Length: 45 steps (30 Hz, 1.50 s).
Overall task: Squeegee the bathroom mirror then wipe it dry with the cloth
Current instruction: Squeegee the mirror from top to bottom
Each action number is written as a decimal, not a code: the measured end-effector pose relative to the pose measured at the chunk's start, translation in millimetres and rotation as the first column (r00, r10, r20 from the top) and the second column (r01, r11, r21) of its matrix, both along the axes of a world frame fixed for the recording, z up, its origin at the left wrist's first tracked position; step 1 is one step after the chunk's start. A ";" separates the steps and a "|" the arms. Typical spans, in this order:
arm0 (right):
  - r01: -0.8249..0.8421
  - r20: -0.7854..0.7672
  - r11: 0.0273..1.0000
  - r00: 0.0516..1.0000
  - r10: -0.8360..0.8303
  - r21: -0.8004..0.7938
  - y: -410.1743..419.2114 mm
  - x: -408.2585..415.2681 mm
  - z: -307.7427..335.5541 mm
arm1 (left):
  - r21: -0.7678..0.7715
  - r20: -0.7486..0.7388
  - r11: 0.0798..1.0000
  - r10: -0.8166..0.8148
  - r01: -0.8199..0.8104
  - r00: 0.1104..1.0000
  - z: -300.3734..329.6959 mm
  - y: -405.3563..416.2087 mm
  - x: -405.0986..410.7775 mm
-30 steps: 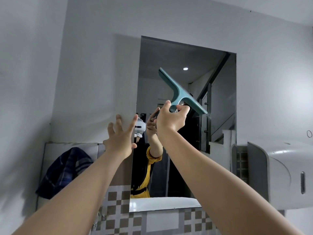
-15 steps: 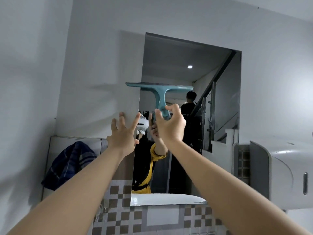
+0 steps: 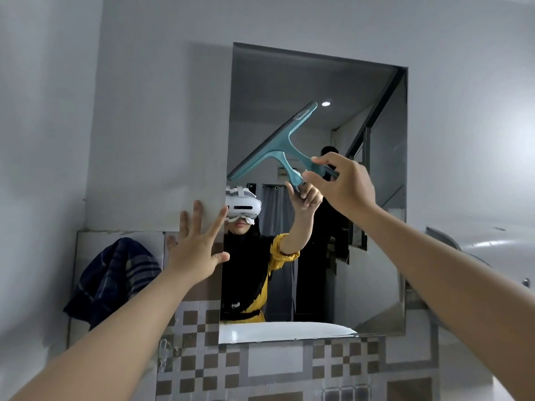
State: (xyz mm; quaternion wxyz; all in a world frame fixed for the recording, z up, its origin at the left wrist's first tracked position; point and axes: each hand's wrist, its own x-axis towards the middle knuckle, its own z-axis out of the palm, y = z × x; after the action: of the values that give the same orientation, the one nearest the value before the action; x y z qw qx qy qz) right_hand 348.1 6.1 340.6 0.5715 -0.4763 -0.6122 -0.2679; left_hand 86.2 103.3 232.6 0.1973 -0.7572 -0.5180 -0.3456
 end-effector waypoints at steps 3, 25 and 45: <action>0.007 0.048 1.000 0.999 -0.007 0.005 -6.1 23.1 0.9 | -0.009 0.016 1.000 -0.009 0.010 1.000 -1.0 1.4 1.0; -0.011 -0.299 1.000 0.954 0.006 -0.013 -27.4 148.2 -58.4 | -0.051 0.026 0.999 -0.007 0.008 1.000 0.8 0.9 2.5; -0.253 -0.805 0.967 0.573 0.156 0.007 -10.1 21.5 -67.5 | -0.036 0.080 0.999 -0.018 0.021 0.997 -1.2 1.0 7.6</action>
State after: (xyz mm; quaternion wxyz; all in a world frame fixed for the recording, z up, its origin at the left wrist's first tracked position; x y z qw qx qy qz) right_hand 369.6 -4.0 273.1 0.7848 -0.5019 -0.3557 0.0751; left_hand 93.8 104.3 231.5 0.1588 -0.7514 -0.5243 -0.3679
